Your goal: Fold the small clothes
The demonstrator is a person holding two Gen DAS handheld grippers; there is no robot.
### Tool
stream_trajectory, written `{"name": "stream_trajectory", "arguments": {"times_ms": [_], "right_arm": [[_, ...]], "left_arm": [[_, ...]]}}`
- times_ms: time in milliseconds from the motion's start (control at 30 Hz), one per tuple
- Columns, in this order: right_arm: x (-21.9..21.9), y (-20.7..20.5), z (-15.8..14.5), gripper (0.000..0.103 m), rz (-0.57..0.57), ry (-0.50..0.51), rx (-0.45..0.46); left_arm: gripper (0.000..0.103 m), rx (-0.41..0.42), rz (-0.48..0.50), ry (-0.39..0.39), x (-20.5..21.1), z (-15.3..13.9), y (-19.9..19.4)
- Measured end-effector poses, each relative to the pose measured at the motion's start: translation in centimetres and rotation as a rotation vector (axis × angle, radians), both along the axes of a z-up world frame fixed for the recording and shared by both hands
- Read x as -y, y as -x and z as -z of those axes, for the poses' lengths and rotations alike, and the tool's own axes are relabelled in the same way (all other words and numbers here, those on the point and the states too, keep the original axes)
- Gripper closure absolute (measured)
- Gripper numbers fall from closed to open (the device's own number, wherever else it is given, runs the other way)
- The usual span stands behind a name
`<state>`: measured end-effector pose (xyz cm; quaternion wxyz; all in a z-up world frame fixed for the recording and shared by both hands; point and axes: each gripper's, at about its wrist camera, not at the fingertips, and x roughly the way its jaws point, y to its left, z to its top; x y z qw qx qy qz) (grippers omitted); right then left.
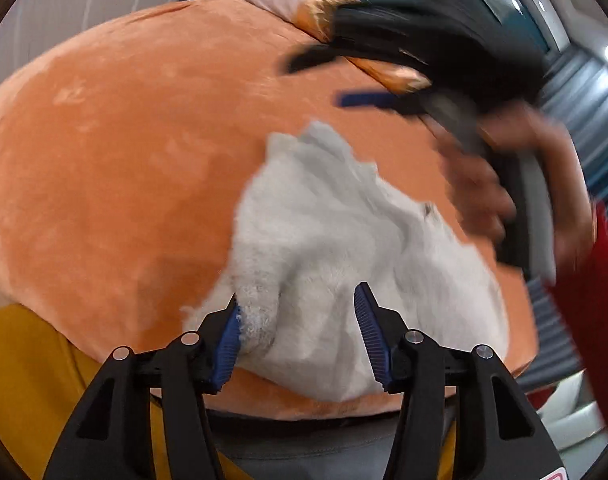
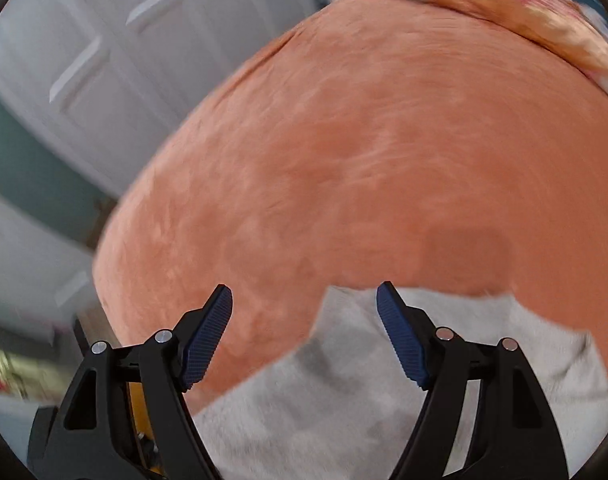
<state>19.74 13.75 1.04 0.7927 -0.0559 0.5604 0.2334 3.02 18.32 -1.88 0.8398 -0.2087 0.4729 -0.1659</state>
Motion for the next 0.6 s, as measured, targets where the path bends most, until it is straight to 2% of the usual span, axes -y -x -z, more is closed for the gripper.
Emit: {"name": "stream_trajectory", "arguments": {"times_ms": [33, 67, 133, 167, 200, 233, 300, 333, 400, 467, 500, 533, 567, 600], "right_arm": [[-1.2, -0.3, 1.0, 0.033, -0.044, 0.066, -0.015], [-2.3, -0.4, 2.3, 0.041, -0.092, 0.150, -0.039], [-3.3, -0.5, 5.0, 0.049, -0.148, 0.305, -0.092], [-3.5, -0.4, 6.0, 0.057, -0.175, 0.364, -0.107], [-3.6, -0.3, 6.6, 0.062, -0.189, 0.399, -0.111], [-3.5, -0.3, 7.2, 0.071, -0.207, 0.434, -0.122], [-3.5, -0.5, 7.1, 0.090, -0.210, 0.430, -0.138], [-3.3, -0.8, 6.4, 0.097, -0.187, 0.394, -0.137], [-2.7, -1.6, 3.7, 0.101, -0.134, 0.174, -0.130], [-0.5, -2.2, -0.4, 0.103, -0.083, -0.238, -0.082], [0.8, -2.8, -1.2, 0.103, -0.025, -0.369, -0.070], [1.4, -3.4, -0.9, 0.103, 0.027, -0.370, -0.070], [1.6, -4.0, 0.0, 0.100, 0.071, -0.293, -0.078], [1.2, -4.5, 1.6, 0.097, 0.086, -0.134, -0.095]], "left_arm": [[0.053, -0.006, 0.000, 0.001, 0.3, 0.2, 0.1], [0.053, -0.015, -0.013, 0.013, 0.4, 0.5, 0.2], [0.053, -0.034, -0.038, 0.055, -0.1, 0.9, 0.1], [0.053, -0.042, -0.050, 0.077, -0.4, 1.1, 0.2], [0.053, -0.042, -0.055, 0.089, -0.5, 1.0, 0.1], [0.053, -0.035, -0.050, 0.098, -0.7, 0.8, 0.1], [0.053, -0.018, -0.034, 0.107, -1.0, 0.5, 0.3], [0.053, -0.007, -0.018, 0.112, -0.9, 0.1, 0.4], [0.053, 0.005, 0.004, 0.122, -0.7, -0.5, 0.7], [0.053, 0.013, 0.016, 0.131, -0.5, -0.8, 1.0], [0.053, 0.013, 0.018, 0.126, -0.5, -0.7, 1.1], [0.053, 0.009, 0.012, 0.116, -0.4, -0.6, 1.1], [0.053, 0.003, 0.006, 0.111, -0.5, -0.4, 0.9], [0.053, -0.008, -0.004, 0.105, -0.6, -0.1, 0.9]]}}
